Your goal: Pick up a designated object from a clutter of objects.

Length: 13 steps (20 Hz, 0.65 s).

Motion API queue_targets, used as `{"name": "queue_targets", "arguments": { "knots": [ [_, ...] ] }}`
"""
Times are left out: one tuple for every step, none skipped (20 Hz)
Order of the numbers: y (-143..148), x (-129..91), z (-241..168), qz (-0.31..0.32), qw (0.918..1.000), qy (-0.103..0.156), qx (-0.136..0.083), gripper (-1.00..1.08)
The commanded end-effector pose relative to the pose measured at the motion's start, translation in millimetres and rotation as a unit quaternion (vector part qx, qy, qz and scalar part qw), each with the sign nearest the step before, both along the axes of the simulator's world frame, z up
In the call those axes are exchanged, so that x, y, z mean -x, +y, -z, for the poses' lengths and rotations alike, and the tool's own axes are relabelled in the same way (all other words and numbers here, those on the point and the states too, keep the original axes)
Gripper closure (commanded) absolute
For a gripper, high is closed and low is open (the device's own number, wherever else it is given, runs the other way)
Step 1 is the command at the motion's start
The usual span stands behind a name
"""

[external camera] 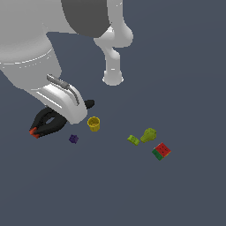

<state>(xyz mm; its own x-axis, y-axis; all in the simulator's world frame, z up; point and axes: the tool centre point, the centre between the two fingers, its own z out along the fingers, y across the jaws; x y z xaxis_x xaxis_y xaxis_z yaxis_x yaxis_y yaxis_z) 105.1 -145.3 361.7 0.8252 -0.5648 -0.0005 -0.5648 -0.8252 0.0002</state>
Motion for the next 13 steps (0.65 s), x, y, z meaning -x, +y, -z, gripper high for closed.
{"name": "queue_targets", "arguments": {
  "knots": [
    [-3, 0, -18, -0.001, 1.0, 0.0, 0.0, 1.08],
    [-4, 0, -23, -0.001, 1.0, 0.0, 0.0, 1.08],
    [-5, 0, -27, -0.001, 1.0, 0.0, 0.0, 1.08],
    [-6, 0, -32, -0.001, 1.0, 0.0, 0.0, 1.08],
    [-7, 0, -35, -0.001, 1.0, 0.0, 0.0, 1.08],
    [-8, 0, -38, -0.001, 1.0, 0.0, 0.0, 1.08],
    [-8, 0, -41, -0.001, 1.0, 0.0, 0.0, 1.08],
    [-9, 0, -43, -0.001, 1.0, 0.0, 0.0, 1.08],
    [-9, -1, -45, -0.001, 1.0, 0.0, 0.0, 1.08],
    [-10, -1, -46, -0.001, 1.0, 0.0, 0.0, 1.08],
    [-10, -1, -47, -0.001, 1.0, 0.0, 0.0, 1.08],
    [-10, -1, -48, -0.001, 1.0, 0.0, 0.0, 1.08],
    [-10, -1, -48, -0.001, 1.0, 0.0, 0.0, 1.08]
  ]
}}
